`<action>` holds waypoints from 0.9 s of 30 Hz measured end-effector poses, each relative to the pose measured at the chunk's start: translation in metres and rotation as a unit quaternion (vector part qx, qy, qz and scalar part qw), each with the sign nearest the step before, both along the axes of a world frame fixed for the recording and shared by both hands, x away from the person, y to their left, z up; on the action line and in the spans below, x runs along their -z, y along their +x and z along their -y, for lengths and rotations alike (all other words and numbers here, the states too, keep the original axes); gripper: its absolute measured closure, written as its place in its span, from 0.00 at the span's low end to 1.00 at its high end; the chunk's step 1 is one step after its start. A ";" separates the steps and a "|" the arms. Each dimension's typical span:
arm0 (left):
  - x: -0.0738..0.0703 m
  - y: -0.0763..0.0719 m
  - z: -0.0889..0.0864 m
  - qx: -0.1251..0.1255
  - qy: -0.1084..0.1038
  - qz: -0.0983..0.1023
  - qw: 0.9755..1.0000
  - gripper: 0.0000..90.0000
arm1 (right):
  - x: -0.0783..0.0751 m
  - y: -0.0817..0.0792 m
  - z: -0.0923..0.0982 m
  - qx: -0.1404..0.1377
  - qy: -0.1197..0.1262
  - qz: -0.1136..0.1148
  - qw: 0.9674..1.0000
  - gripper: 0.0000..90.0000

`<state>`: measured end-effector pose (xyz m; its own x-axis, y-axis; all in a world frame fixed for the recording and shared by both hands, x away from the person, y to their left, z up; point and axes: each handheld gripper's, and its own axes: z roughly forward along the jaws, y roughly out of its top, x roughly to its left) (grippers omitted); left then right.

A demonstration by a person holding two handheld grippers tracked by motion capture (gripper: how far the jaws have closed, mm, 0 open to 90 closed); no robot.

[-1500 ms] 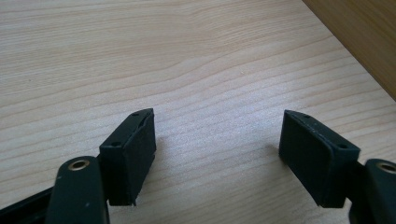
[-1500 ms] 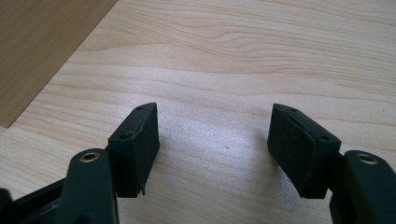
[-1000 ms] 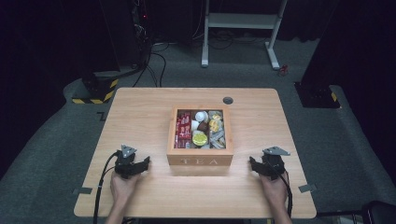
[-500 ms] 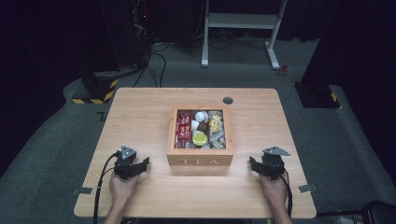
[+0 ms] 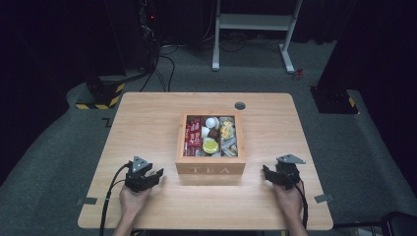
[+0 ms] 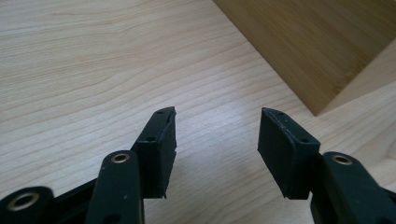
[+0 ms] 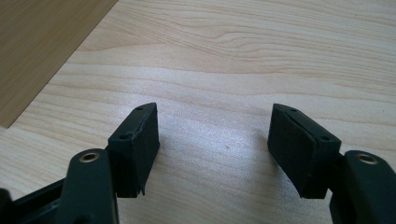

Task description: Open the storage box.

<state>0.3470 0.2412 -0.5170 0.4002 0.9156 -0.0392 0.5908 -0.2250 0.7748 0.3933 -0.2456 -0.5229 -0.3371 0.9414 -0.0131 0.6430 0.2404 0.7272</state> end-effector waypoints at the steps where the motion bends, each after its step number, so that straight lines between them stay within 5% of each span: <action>1: 0.000 -0.001 0.002 0.003 -0.002 0.001 1.000 0.52 | 0.000 0.000 0.000 -0.001 0.001 0.000 1.000 0.38; 14: -0.008 -0.010 0.023 0.047 -0.018 0.008 0.999 0.60 | 0.000 0.000 0.000 0.000 0.000 0.000 1.000 0.38; 27: -0.018 -0.013 0.048 0.097 -0.035 0.021 0.994 0.66 | 0.000 0.000 0.000 0.000 0.000 0.000 1.000 0.38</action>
<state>0.3343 0.1934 -0.4994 0.5711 0.8170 -0.0802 0.5089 -0.2757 0.8155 0.3933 -0.2455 -0.5229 -0.3372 0.9413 -0.0135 0.6428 0.2407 0.7273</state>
